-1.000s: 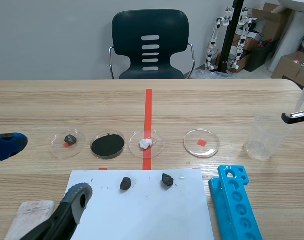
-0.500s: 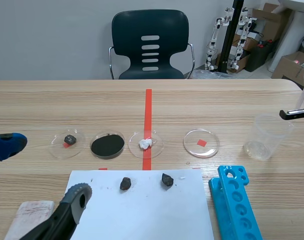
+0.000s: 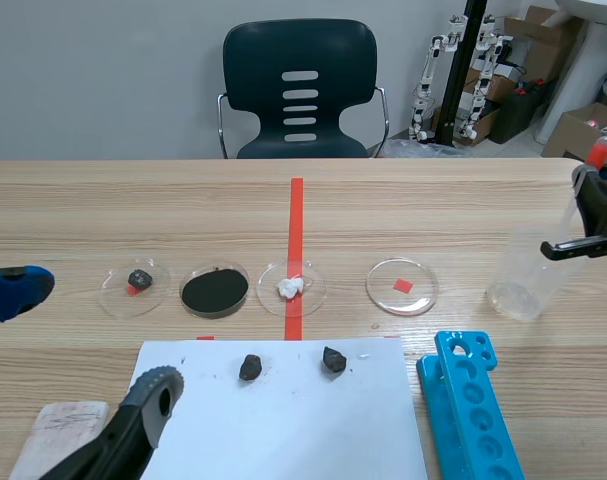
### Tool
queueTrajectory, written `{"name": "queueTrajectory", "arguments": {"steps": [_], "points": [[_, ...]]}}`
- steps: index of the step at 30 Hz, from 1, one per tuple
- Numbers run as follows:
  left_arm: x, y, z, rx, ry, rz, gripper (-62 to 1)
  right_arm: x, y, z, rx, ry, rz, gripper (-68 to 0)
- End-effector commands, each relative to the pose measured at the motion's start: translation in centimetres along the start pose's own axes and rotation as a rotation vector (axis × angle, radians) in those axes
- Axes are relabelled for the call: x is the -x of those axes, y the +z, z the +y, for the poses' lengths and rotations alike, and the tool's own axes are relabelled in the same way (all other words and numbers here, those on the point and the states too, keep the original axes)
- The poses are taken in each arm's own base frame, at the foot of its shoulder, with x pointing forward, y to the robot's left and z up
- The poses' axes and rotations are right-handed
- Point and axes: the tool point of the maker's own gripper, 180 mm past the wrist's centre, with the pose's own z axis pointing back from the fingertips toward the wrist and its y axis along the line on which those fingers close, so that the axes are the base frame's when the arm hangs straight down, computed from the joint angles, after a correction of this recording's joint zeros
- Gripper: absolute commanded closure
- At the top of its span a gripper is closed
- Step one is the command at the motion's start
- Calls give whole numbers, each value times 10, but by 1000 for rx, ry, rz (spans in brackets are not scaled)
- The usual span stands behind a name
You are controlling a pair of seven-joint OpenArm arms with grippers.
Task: Put the dropper in the beaker
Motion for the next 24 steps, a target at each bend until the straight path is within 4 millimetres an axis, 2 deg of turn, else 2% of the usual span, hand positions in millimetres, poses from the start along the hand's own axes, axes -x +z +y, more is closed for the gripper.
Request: {"name": "queueTrajectory", "arguments": {"steps": [1,12,24], "points": [[-5,0,-1,-1,8,-20,-623,-12,-3,-4,-7,6,-43,-11],[-5,0,-1,-1,8,-20,-623,16,5,-6,0,-19,-8,-10],[-5,0,-1,0,8,-20,-623,22,3,-3,-22,37,14,-11]]}}
